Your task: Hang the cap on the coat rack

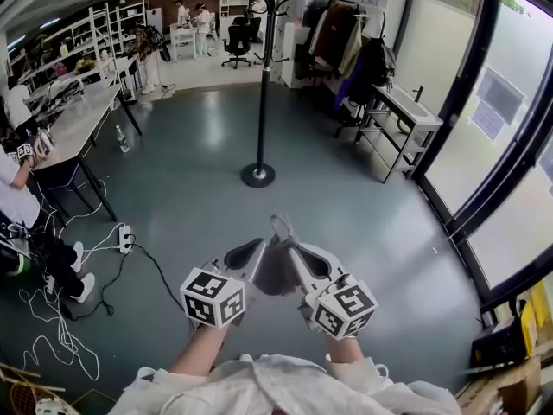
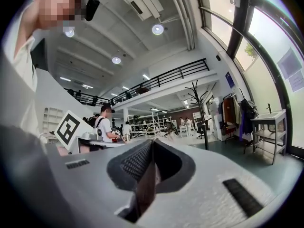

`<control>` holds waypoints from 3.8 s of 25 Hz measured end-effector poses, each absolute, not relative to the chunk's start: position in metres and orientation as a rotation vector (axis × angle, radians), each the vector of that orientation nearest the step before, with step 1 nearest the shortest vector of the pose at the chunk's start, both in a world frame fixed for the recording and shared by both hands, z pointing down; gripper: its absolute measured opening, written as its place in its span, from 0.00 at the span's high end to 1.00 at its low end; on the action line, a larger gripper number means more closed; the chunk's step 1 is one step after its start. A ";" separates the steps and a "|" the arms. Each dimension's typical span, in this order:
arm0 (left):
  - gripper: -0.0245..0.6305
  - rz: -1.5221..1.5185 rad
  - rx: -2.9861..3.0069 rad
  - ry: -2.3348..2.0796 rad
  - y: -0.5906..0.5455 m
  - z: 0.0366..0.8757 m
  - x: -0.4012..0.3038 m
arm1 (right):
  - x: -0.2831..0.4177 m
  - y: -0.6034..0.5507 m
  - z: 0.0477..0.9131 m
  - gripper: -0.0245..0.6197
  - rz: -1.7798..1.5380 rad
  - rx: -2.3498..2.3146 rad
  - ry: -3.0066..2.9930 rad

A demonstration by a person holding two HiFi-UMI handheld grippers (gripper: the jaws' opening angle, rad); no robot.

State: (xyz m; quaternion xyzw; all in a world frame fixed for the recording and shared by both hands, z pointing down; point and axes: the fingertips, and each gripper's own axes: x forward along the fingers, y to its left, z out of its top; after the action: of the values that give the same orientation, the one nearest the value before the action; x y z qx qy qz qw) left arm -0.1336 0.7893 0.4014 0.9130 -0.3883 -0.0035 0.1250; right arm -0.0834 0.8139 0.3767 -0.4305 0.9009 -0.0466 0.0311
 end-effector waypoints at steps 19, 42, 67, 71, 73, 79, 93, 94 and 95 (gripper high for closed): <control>0.94 -0.040 2.549 -1.191 0.754 0.432 -0.115 | -0.055 0.775 0.400 0.94 -0.201 -1.317 2.788; 0.94 -0.082 2.719 -1.058 0.490 0.375 -0.168 | -0.115 0.509 0.347 0.94 -0.045 -1.424 2.663; 0.94 -0.083 2.736 -0.893 0.336 0.391 -0.148 | -0.097 0.352 0.368 0.94 -0.095 -1.513 2.604; 0.94 -0.100 2.746 -0.894 0.295 0.386 -0.129 | -0.082 0.310 0.362 0.94 -0.067 -1.488 2.631; 0.94 -0.115 2.748 -0.887 0.276 0.383 -0.117 | -0.069 0.289 0.359 0.94 -0.057 -1.490 2.636; 0.94 -0.118 2.757 -0.939 0.212 0.370 -0.084 | -0.031 0.228 0.352 0.94 -0.041 -1.496 2.648; 0.94 -0.153 2.731 -1.042 0.107 0.363 -0.015 | 0.036 0.129 0.348 0.94 -0.007 -1.446 2.723; 0.94 -0.153 2.727 -1.040 0.106 0.365 -0.013 | 0.037 0.127 0.350 0.94 -0.013 -1.442 2.725; 0.94 -0.153 2.725 -1.038 0.103 0.366 -0.012 | 0.038 0.125 0.352 0.94 -0.018 -1.438 2.727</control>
State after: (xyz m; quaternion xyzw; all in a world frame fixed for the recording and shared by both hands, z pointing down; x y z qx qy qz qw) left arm -0.0117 0.1034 0.3664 0.9276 -0.3531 -0.0521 0.1106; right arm 0.0376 0.1252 0.3522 -0.4664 0.8841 -0.0057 0.0293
